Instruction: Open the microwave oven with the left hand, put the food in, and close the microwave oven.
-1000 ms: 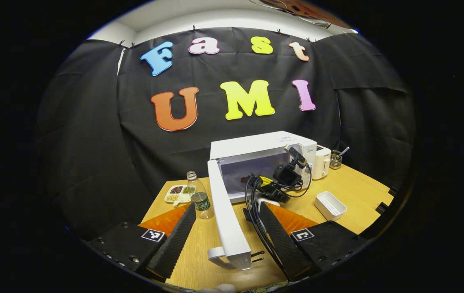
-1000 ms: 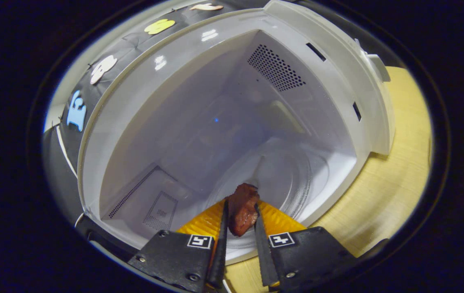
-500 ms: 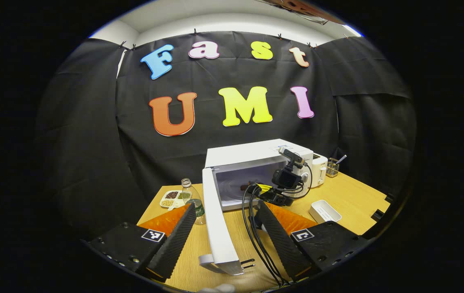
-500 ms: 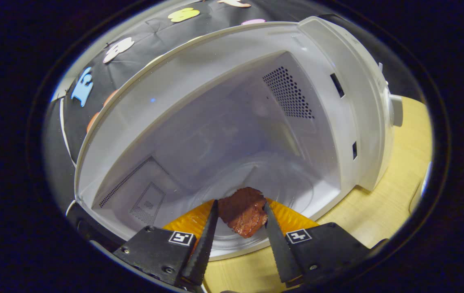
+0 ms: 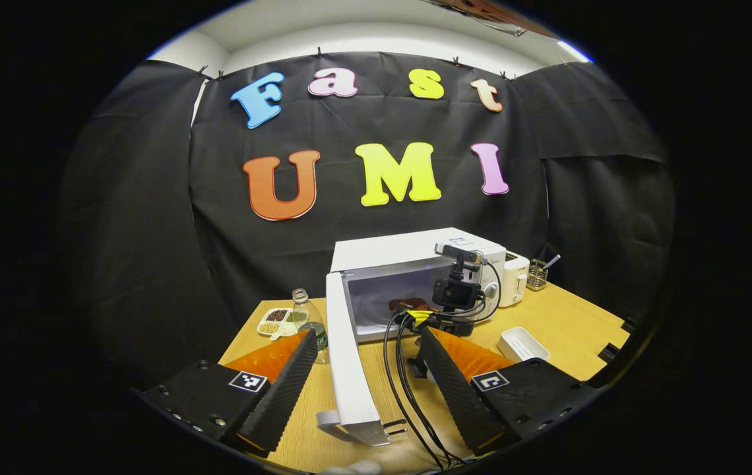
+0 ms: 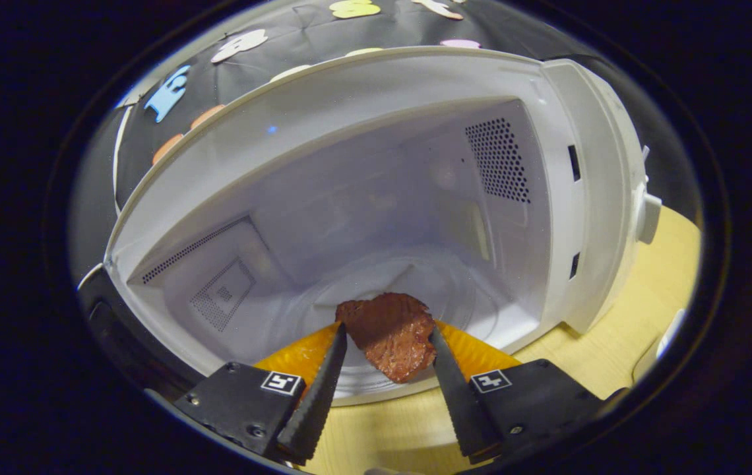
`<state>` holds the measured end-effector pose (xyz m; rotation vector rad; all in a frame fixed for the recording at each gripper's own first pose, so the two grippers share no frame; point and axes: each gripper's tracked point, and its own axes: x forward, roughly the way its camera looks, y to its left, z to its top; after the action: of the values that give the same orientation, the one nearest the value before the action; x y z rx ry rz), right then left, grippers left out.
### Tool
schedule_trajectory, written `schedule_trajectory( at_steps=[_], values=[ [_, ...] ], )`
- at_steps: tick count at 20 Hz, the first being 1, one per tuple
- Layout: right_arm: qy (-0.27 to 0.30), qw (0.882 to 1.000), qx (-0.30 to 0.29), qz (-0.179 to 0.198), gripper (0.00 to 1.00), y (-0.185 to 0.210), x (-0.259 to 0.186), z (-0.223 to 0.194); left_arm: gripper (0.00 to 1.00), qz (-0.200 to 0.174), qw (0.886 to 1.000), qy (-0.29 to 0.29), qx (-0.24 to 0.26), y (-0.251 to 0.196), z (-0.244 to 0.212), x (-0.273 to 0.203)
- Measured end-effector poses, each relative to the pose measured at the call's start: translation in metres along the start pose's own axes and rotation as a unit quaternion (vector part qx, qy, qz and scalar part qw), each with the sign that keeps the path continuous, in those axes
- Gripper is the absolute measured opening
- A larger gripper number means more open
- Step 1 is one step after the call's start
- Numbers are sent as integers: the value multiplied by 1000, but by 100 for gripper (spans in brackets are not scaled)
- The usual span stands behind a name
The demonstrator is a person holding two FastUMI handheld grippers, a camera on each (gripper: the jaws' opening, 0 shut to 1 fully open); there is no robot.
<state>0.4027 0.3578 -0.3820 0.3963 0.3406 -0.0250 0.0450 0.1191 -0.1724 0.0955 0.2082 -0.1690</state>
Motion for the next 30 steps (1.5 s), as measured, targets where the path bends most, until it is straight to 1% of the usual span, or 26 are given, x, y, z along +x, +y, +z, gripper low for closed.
schedule_trajectory(
  at_steps=[1, 2, 3, 4, 5, 6, 7, 8, 9, 10, 12, 15, 18, 20, 22, 23, 24, 25, 26, 27, 28, 29, 30],
  values=[
    [1, 1000, -10, -3, 80, -2, 3, 1, 96, 1, 1000, -1, 0, 1, 0, 0],
    [3, 1000, -20, 7, 81, 4, 3, 0, 96, 1, 1000, -2, -1, 1, 0, 0],
    [9, 1000, -27, 10, 83, 8, 4, -2, 96, 0, 1000, -2, -2, 0, 0, -1],
    [14, 999, -36, 10, 83, 7, 3, -3, 96, 1, 1000, -2, -5, 0, -1, -1],
    [10, 999, -45, 10, 85, 5, 1, -2, 96, 0, 1000, 0, -11, 0, -2, -1],
    [0, 999, -42, 8, 86, 5, 1, 3, 96, 0, 1000, 0, -17, -1, -2, -2],
    [-2, 999, -40, 7, 86, 5, 3, 6, 96, 1, 1000, 0, -20, -1, -2, -3],
    [5, 999, -49, 11, 77, 5, 2, 2, 96, 2, 1000, -1, -20, 0, -1, -3],
    [11, 998, -52, 17, 90, 6, 1, -2, 96, 5, 1000, -4, -17, 2, 0, -3],
    [9, 998, -53, 21, 91, 6, 1, 0, 96, 8, 1000, -6, -15, 4, 2, -3],
    [-3, 999, -53, 14, 91, 1, -4, 7, 97, 8, 1000, -6, -16, 4, 1, -1],
    [8, 999, -35, 13, 91, -6, -19, 9, 96, 12, 1000, -9, -15, 8, 4, 0],
    [13, 998, -52, 14, 92, -17, -51, 23, 97, 26, 1000, -8, -11, 21, 3, -1],
    [23, 997, -69, 21, 92, -27, -85, 32, 97, 36, 999, -8, -16, 35, -2, -2],
    [42, 994, -96, 30, 93, -42, -126, 41, 56, 60, 998, 5, -30, 58, -14, -5],
    [49, 992, -107, 34, 93, -50, -148, 48, 26, 70, 997, 6, -42, 71, -19, -8],
    [54, 990, -124, 32, 93, -62, -170, 55, 13, 75, 996, 3, -54, 83, -24, -9],
    [57, 988, -139, 31, 93, -74, -193, 63, 0, 90, 994, 7, -61, 96, -35, -12],
    [55, 986, -153, 31, 93, -84, -215, 72, 10, 96, 994, 10, -58, 108, -47, -13],
    [55, 984, -166, 25, 93, -95, -236, 81, 0, 113, 992, 14, -59, 121, -58, -15],
    [53, 984, -169, 18, 84, -106, -256, 90, 0, 109, 992, 19, -60, 129, -68, -17],
    [50, 985, -166, 16, 95, -114, -275, 101, 0, 115, 992, 24, -56, 136, -80, -19],
    [49, 985, -166, 7, 95, -122, -290, 109, 0, 116, 991, 40, -59, 140, -95, -19]
  ],
)
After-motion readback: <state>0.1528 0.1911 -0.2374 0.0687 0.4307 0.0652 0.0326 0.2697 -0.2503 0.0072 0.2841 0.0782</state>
